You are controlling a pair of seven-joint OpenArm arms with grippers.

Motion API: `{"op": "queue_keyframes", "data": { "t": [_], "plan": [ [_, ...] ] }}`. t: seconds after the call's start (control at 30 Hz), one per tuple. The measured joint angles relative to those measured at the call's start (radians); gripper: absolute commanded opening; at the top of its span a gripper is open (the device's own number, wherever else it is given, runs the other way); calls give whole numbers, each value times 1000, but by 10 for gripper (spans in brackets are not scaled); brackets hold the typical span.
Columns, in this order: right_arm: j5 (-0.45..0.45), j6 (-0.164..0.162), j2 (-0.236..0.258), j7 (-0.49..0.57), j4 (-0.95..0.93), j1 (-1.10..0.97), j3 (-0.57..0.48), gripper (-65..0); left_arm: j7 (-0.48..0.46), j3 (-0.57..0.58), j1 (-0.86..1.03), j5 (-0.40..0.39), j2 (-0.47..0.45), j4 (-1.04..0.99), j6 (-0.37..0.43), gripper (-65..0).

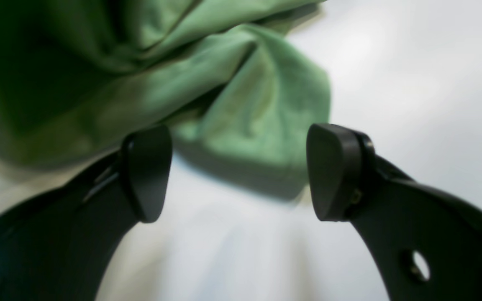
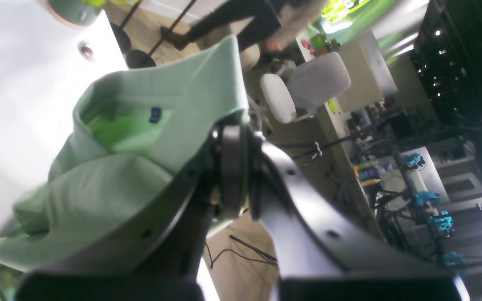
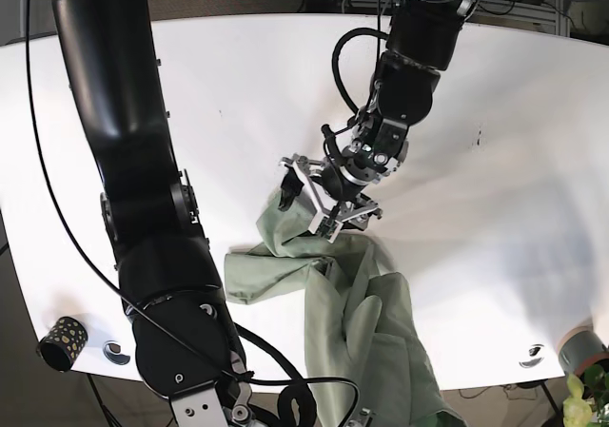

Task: Fold the T-shirt properly
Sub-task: 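Grasp the shirt's hem edge with the left gripper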

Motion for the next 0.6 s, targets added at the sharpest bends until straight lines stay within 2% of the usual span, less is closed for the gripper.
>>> {"op": "queue_keyframes", "data": {
  "t": [0.23, 0.47, 0.53, 0.6],
  "plan": [
    [0, 0, 1, -3, 0, 1, 71, -650, 0, 93, -70, -1, 14, -126, 0, -186],
    [-10, -2, 6, -4, 1, -1, 73, -650, -26, 138, -105, -1, 22, -220, 0, -199],
    [-3, -2, 11, -4, 1, 0, 73, -650, -42, 142, -115, -2, 24, -248, 0, -249],
    [8, -2, 20, 3, 1, 0, 73, -650, -60, 133, -121, -3, 27, -274, 0, -347]
  ]
}}
